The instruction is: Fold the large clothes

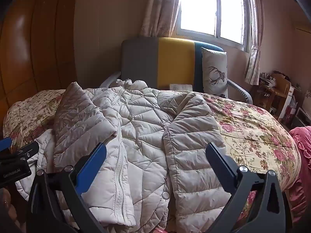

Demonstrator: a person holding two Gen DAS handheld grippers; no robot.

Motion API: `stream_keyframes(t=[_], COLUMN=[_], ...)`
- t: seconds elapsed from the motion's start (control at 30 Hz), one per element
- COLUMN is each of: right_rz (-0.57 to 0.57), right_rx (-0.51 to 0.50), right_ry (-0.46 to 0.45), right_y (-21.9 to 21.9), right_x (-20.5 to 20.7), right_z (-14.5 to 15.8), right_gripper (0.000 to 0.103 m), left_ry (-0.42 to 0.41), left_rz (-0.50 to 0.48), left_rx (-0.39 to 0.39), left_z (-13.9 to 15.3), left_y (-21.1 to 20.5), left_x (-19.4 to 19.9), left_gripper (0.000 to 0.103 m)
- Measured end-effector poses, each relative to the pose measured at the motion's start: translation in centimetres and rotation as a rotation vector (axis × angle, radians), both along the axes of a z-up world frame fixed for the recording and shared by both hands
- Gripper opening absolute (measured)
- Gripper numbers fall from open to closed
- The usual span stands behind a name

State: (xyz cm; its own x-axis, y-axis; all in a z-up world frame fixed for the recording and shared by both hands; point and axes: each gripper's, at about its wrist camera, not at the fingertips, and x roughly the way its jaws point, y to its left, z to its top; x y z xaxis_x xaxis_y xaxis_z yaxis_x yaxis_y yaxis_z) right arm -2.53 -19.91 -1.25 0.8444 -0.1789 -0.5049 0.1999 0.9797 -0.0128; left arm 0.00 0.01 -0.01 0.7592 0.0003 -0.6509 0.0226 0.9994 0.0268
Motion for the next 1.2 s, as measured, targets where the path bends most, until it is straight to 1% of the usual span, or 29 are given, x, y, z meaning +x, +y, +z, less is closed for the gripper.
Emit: stream_keyframes(t=[0.03,0.17,0.2,0.3,0.33,0.37,0.4,0.47,0.7,0.9,1.2], right_rz=[-0.002,-0.012,-0.001,0.003,-0.001,0.001,0.001,0.002,0.008,0.009,0.011], right_rx=[0.003,0.009,0.017,0.016,0.020,0.018,0.019,0.025,0.028,0.026,0.031], right_ry=[-0.002,-0.007,-0.002,-0.004,0.012,0.012,0.013,0.013,0.020,0.027,0.028], right_y=[0.0,0.0,-0.2,-0.2,-0.1,0.0,0.0,0.0,-0.3,-0.3,-0.2], right_x=[0.0,-0.2,-0.1,-0.3,0.3,0.2,0.3,0.4,0.4,0.5,0.7], right_z=[0.0,0.3,-0.2,-0.2,-0.2,-0.1,-0.2,-0.2,-0.4,-0.4,-0.5], right_gripper=[0.101,0.101,0.101,0.101,0.101,0.101,0.101,0.101,0.101,0.101,0.101], left_ry=[0.017,0.015,0.012,0.005,0.004,0.022,0.032,0.032,0.041,0.045,0.052], left_rz=[0.000,-0.001,0.000,0.000,-0.001,-0.002,-0.002,-0.002,-0.004,-0.002,-0.001], left_rx=[0.012,0.006,0.006,0.006,0.006,0.004,-0.002,-0.001,-0.003,-0.005,-0.007], left_z=[-0.1,0.0,0.1,0.3,0.4,0.2,-0.6,-0.8,-0.9,-1.5,-1.3], left_y=[-0.1,-0.1,-0.2,-0.4,-0.5,-0.4,0.3,0.4,0.5,0.5,0.6], left_x=[0.1,0.0,-0.1,-0.5,-0.7,-0.2,0.0,-0.1,-0.2,-0.3,0.0], left_gripper=[0.099,0.099,0.099,0.099,0.099,0.099,0.099,0.099,0.099,0.099,0.099])
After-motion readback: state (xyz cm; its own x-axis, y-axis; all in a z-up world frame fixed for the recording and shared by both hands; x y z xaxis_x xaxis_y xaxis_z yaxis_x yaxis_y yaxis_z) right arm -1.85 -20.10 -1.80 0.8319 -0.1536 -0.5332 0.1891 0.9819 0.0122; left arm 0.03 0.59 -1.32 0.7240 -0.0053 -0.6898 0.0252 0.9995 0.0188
